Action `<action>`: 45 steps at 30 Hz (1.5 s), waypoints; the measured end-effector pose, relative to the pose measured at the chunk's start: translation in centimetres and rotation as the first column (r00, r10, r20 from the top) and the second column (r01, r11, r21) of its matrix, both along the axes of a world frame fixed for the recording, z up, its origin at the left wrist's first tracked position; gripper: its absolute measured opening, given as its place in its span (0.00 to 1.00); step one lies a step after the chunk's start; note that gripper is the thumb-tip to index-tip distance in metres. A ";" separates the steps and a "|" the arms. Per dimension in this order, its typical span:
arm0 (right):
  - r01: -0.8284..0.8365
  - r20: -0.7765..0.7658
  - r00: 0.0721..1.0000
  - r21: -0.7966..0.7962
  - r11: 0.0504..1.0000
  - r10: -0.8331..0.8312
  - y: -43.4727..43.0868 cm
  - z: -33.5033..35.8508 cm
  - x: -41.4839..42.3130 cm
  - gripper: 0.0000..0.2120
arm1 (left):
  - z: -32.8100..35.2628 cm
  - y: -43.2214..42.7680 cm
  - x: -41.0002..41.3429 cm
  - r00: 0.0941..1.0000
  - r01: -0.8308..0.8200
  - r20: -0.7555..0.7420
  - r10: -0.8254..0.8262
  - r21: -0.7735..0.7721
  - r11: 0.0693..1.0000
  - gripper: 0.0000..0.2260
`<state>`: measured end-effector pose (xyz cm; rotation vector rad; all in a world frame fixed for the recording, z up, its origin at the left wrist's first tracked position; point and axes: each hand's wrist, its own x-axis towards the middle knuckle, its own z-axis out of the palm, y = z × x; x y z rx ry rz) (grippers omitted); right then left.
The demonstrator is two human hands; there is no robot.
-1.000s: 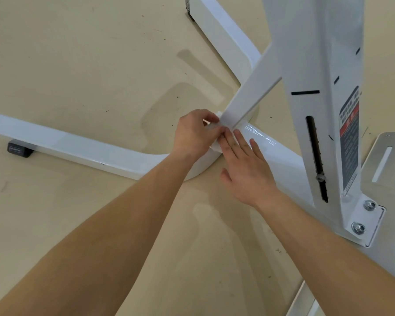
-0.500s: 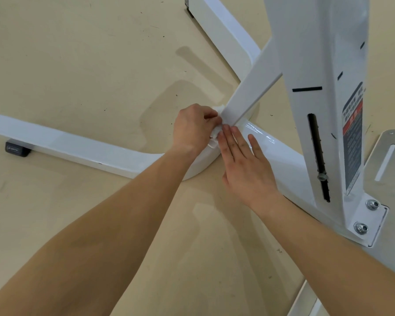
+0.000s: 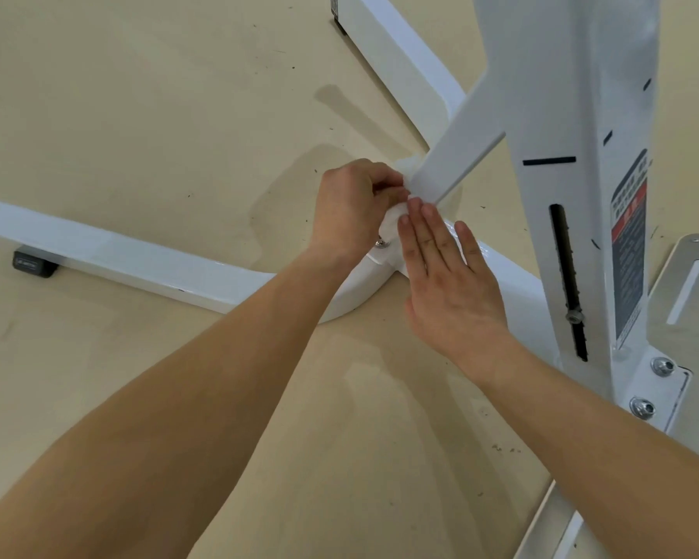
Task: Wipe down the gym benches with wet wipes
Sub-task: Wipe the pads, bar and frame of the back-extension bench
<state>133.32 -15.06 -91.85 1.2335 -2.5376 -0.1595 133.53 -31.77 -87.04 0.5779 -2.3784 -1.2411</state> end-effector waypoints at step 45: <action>0.081 0.123 0.990 -0.159 0.984 -0.062 4.3 8.7 4.0 0.40 | 5.7 3.0 1.6 0.991 -0.029 -0.129 0.046 0.130 0.991 0.03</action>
